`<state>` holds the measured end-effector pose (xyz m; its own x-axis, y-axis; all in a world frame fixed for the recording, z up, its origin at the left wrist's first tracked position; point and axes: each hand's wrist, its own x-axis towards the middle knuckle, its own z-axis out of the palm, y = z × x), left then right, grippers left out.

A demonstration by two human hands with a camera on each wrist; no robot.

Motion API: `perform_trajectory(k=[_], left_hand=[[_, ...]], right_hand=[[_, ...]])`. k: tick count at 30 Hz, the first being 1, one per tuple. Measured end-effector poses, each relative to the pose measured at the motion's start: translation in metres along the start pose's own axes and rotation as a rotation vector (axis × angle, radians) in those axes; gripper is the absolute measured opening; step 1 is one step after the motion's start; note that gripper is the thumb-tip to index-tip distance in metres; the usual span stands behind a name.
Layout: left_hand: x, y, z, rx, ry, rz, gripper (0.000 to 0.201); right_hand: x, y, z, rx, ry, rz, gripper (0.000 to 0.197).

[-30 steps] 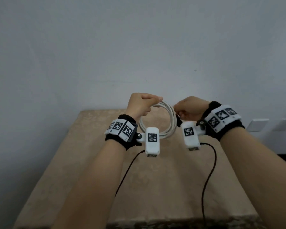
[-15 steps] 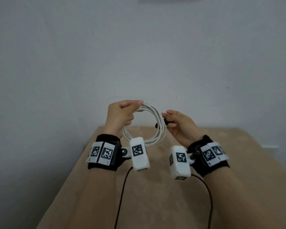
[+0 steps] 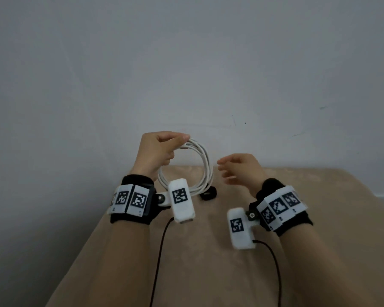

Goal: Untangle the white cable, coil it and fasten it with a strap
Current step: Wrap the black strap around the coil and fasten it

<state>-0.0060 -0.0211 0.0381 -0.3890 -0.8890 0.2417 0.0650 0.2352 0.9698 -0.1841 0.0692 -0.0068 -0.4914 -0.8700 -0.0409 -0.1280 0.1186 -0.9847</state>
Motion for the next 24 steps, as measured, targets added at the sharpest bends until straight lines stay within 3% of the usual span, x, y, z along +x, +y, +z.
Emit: perform_trajectory(k=[2,5,13,17,20,22,24], left_hand=[[0.001,-0.001,-0.004,-0.016,0.015,-0.007,0.013],[0.0,-0.002,-0.003,0.006,0.011,-0.011,0.013],[-0.001,-0.001,0.004,0.0,-0.028,-0.023,0.013],[0.0,0.0,0.001,-0.024,-0.009,-0.009,0.013],[0.001,0.002,-0.003,-0.046,-0.003,-0.004,0.012],[0.001,0.003,-0.005,-0.051,-0.03,-0.004,0.012],[0.0,0.005,-0.002,-0.035,-0.075,-0.003,0.01]], right_hand=[[0.001,0.009,0.01,-0.192,-0.082,0.039,0.01],[-0.003,0.012,0.021,-0.274,-0.233,0.101,0.014],[-0.007,0.01,0.022,-0.514,-0.363,0.04,0.013],[-0.004,0.009,0.015,-0.36,-0.229,0.022,0.018],[-0.004,0.0,0.009,-0.03,-0.077,-0.006,0.005],[-0.005,-0.01,0.001,0.148,-0.007,-0.075,0.009],[-0.008,-0.021,-0.007,0.144,0.049,-0.195,0.016]])
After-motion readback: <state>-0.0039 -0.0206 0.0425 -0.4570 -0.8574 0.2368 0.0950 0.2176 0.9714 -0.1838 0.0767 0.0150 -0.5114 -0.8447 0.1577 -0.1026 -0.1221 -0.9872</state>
